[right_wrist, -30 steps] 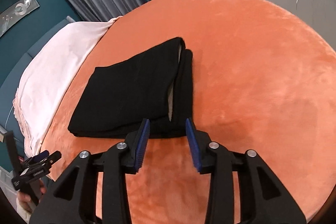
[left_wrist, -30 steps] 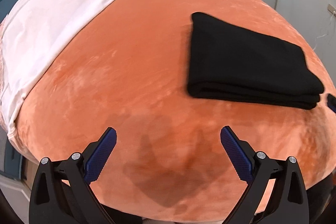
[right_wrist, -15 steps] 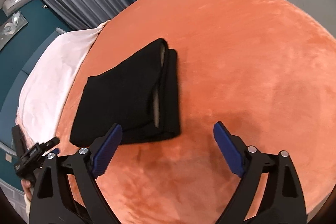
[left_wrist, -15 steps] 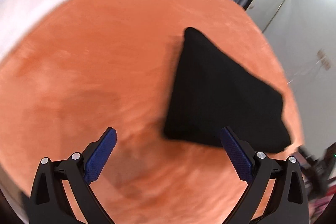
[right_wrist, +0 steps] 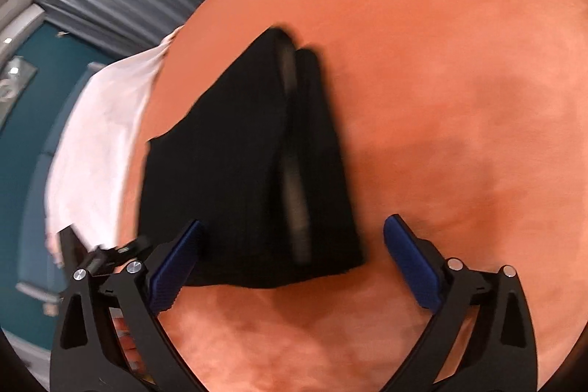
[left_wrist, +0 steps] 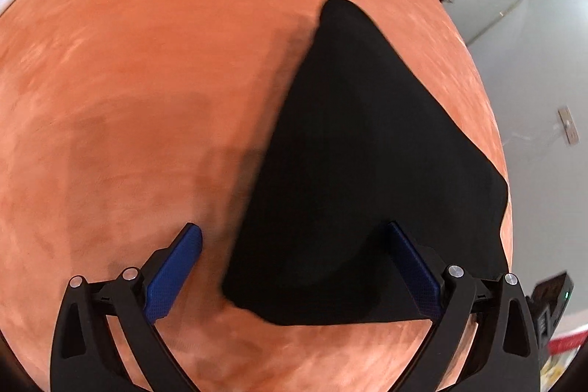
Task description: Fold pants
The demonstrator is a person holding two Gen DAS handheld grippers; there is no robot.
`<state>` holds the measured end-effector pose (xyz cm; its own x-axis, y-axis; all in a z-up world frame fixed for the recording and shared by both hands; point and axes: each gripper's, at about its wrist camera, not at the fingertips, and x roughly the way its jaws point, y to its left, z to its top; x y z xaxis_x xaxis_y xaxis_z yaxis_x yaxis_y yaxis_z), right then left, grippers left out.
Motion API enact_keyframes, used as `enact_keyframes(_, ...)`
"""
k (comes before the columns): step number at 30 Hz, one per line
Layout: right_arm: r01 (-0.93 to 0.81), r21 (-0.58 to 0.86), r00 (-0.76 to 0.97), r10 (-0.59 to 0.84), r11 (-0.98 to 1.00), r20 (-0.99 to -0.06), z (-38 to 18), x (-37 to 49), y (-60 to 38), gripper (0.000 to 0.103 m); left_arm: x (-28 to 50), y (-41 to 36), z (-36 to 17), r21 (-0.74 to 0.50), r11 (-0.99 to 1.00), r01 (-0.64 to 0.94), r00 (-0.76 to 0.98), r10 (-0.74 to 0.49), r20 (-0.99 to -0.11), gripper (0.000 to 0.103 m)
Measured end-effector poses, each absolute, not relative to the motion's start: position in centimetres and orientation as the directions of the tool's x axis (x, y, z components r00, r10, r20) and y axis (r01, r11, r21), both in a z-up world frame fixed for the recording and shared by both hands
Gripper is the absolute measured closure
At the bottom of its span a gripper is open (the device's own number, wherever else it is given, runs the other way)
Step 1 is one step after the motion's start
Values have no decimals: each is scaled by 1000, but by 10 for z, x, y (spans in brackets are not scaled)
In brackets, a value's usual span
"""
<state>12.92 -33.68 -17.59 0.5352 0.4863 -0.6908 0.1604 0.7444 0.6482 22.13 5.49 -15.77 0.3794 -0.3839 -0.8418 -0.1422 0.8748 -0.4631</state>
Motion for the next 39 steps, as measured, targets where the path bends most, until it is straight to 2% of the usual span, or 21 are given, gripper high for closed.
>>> enact_keyframes(2, 154, 584, 542, 426, 797, -724, -173, 132, -323, 8, 222, 39, -158, -474, 877, -82, 351, -420, -837, 11)
enact_keyframes(3, 147, 533, 551, 379, 833, -744, -170, 133, -316, 15, 222, 32, -157, -436, 897, -72, 353, -385, -852, 16)
enact_keyframes(4, 145, 511, 555, 358, 847, -750, -168, 132, -312, 37, 221, 28, -154, -412, 909, -59, 366, -364, -857, 29)
enact_keyframes(5, 134, 523, 559, 372, 842, -741, -164, 131, -311, 56, 220, 27, -153, -424, 904, -51, 370, -377, -849, 46)
enact_keyframes(6, 119, 540, 569, 389, 833, -725, -157, 128, -310, 63, 218, 30, -150, -462, 885, -56, 372, -411, -832, 58)
enact_keyframes(8, 88, 554, 585, 407, 828, -702, -141, 119, -309, 69, 212, 38, -141, -501, 864, -57, 385, -444, -809, 73)
enact_keyframes(10, 57, 572, 586, 437, 818, -683, -128, 107, -306, 70, 200, 44, -127, -514, 857, -42, 409, -455, -791, 78)
enact_keyframes(15, 8, 606, 558, 499, 796, -663, -122, 55, -314, 70, 144, 66, -111, -589, 808, -11, 391, -539, -746, 79)
enact_keyframes(19, 28, 624, 518, 522, 781, -677, -146, 23, -321, 68, 97, 70, -124, -549, 836, 5, 360, -513, -779, 77)
enact_keyframes(21, 57, 652, 516, 537, 756, -667, -159, 16, -330, 59, 86, 65, -129, -500, 866, 21, 372, -471, -800, 73)
enact_keyframes(23, 116, 643, 527, 502, 757, -686, -164, 9, -341, 41, 86, 66, -133, -476, 880, 8, 383, -442, -811, 62)
enact_keyframes(24, 138, 649, 552, 486, 748, -678, -160, 4, -348, 40, 87, 71, -132, -490, 872, -9, 388, -448, -805, 59)
enact_keyframes(26, 148, 626, 614, 425, 765, -665, -144, -7, -358, 41, 81, 84, -120, -487, 872, -56, 427, -420, -801, 57)
enact_keyframes(27, 133, 567, 658, 355, 813, -664, -125, -16, -358, 42, 77, 90, -113, -460, 885, -69, 460, -381, -802, 57)
enact_keyframes(28, 105, 502, 691, 300, 859, -658, -108, -22, -353, 47, 72, 100, -100, -384, 918, -93, 521, -285, -805, 55)
enact_keyframes(29, 69, 441, 715, 263, 895, -648, -92, -25, -346, 52, 68, 105, -89, -316, 942, -113, 565, -201, -801, 48)
enact_keyframes(32, -73, 344, 737, 283, 936, -613, -56, -11, -306, 56, 71, 104, -69, -209, 972, -107, 628, -97, -772, 42)
enact_keyframes(35, -134, 295, 696, 302, 946, -651, -74, 29, -277, 58, 89, 77, -69, -184, 982, -38, 603, -124, -788, 42)
enact_keyframes(37, -52, 212, 648, 195, 976, -737, -117, 59, -281, 59, 100, 55, -79, -119, 993, -12, 576, -90, -812, 42)
enact_keyframes(38, 0, 181, 630, 140, 984, -764, -136, 70, -290, 65, 103, 47, -85, -77, 997, -14, 570, -56, -820, 42)
enact_keyframes(39, 34, 222, 635, 150, 974, -758, -148, 73, -307, 66, 103, 39, -88, -44, 999, -14, 571, -28, -821, 42)
